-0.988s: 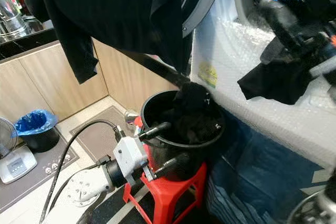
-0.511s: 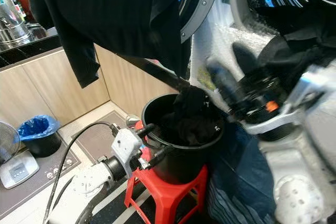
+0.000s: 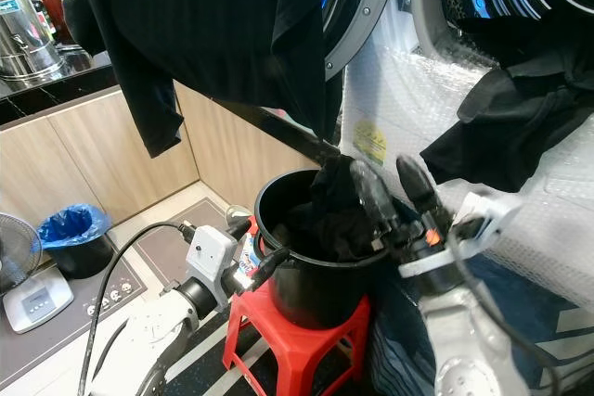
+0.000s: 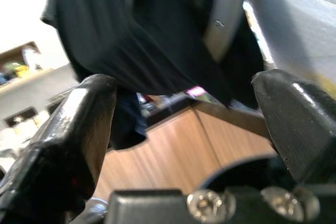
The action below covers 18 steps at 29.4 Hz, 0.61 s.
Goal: Clothes washing
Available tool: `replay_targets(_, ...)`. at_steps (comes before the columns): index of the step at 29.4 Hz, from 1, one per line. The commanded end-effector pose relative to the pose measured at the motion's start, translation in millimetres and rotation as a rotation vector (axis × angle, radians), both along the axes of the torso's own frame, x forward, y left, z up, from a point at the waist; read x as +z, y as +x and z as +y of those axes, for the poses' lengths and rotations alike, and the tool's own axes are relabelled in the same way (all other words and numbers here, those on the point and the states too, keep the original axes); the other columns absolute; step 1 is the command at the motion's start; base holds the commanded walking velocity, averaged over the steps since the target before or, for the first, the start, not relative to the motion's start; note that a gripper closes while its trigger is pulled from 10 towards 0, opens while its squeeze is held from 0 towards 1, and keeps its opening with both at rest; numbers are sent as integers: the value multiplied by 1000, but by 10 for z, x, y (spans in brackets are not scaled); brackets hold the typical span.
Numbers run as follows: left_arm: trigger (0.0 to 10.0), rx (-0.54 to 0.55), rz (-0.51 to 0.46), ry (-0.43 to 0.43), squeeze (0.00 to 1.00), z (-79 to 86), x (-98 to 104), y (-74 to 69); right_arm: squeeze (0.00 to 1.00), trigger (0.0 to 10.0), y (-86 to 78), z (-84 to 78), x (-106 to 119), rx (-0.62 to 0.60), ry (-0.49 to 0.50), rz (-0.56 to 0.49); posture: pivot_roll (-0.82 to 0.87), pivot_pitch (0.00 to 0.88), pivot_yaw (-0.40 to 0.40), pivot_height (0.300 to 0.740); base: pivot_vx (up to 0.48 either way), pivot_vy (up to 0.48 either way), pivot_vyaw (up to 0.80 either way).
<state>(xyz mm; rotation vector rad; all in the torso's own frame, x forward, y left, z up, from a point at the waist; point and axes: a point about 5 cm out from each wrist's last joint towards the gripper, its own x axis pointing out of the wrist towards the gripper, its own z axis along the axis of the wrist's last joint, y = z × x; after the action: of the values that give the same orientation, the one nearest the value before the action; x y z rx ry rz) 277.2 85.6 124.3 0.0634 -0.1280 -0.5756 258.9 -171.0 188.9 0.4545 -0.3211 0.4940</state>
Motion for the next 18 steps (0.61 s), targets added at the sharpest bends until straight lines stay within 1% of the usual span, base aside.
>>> replay_targets(1, 10000, 52, 3, 12, 0, 79, -87, -7, 0, 10000, -13, -22, -204, -72, -21, 58, -109, 37, 48, 740, 0, 0, 0)
replay_targets(2, 10000, 52, 3, 12, 0, 79, -87, -7, 0, 10000, -13, -22, -204, -72, -21, 58, -109, 37, 48, 740, 0, 0, 0)
replay_targets(3, 10000, 64, -4, 23, 0, 89, -100, -6, 0, 10000, -21, -25, -266, -80, -22, 76, -109, 37, 48, 740, 0, 0, 0)
replay_targets(4, 10000, 82, -11, 38, 0, 97, -134, -6, 0, 10000, -44, -30, -416, -120, -54, 113, -110, 38, 50, 740, 0, 0, 0)
replay_targets(6, 10000, 83, -9, 41, 0, 94, -157, -13, 0, 10000, -70, -14, -498, -131, -72, 131, -112, 41, 53, 740, 0, 0, 0)
replay_targets(7, 10000, 46, 5, 40, 0, 72, -188, -46, 0, 10000, -111, 26, -561, -123, -79, 148, -116, 44, 54, 740, 0, 0, 0)
replay_targets(8, 10000, 46, 5, 40, 0, 72, -188, -46, 0, 10000, -111, 26, -561, -123, -79, 148, -116, 44, 54, 740, 0, 0, 0)
replay_targets(10, 10000, 36, 18, 54, 0, 74, -217, -76, 0, 10000, -171, 72, -629, -121, -103, 162, -117, 49, 58, 740, 0, 0, 0)
replay_targets(11, 10000, 14, 31, 45, 0, 68, -232, -95, 0, 10000, -194, 84, -658, -119, -110, 169, -118, 51, 59, 740, 0, 0, 0)
replay_targets(12, 10000, -48, 66, 14, 0, 51, -252, -146, 0, 10000, -231, 99, -702, -112, -114, 181, -118, 54, 59, 740, 0, 0, 0)
replay_targets(14, 10000, -115, 89, -10, 0, 31, -266, -206, 0, 10000, -259, 108, -735, -106, -125, 184, -119, 60, 62, 740, 0, 0, 0)
replay_targets(15, 10000, -160, 89, -3, 0, 22, -277, -259, 0, 10000, -282, 118, -759, -97, -142, 182, -119, 62, 63, 740, 0, 0, 0)
replay_targets(18, 10000, -243, 100, 10, 0, 26, -297, -366, 0, 10000, -339, 114, -824, -75, -178, 187, -120, 65, 66, 740, 0, 0, 0)
